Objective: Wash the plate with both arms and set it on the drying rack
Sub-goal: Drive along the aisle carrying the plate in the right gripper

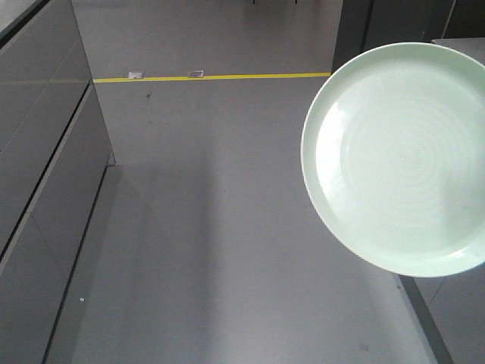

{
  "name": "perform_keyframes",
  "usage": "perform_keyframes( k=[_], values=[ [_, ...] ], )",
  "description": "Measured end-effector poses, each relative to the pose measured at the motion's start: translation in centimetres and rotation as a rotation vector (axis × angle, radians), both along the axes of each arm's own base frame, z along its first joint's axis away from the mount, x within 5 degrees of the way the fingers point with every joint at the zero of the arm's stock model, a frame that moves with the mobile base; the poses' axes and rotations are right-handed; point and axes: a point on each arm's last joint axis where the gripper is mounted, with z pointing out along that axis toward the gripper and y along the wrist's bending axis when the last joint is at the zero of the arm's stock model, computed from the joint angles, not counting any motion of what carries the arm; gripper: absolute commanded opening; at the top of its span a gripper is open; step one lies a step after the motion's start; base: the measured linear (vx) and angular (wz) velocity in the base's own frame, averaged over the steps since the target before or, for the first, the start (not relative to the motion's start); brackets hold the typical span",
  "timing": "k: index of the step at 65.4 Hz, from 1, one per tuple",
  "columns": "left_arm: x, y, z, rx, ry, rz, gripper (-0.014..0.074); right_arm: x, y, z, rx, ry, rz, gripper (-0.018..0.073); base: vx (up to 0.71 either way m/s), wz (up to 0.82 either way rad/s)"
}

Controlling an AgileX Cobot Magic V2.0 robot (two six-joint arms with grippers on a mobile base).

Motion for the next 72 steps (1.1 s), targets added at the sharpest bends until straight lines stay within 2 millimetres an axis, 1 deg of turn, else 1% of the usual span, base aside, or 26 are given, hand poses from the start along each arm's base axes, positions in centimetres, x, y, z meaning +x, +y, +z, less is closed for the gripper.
perform_keyframes(
  k=[44, 72],
  values=[
    [0.00, 0.00, 0.00, 0.000, 0.000, 0.000, -0.0006, 0.00, 0.00, 0.00, 0.000, 0.000, 0.000, -0.0006, 0.23, -0.09],
    [0.00, 0.00, 0.00, 0.000, 0.000, 0.000, -0.0006, 0.00, 0.00, 0.00, 0.000, 0.000, 0.000, -0.0006, 0.22, -0.20]
  ],
)
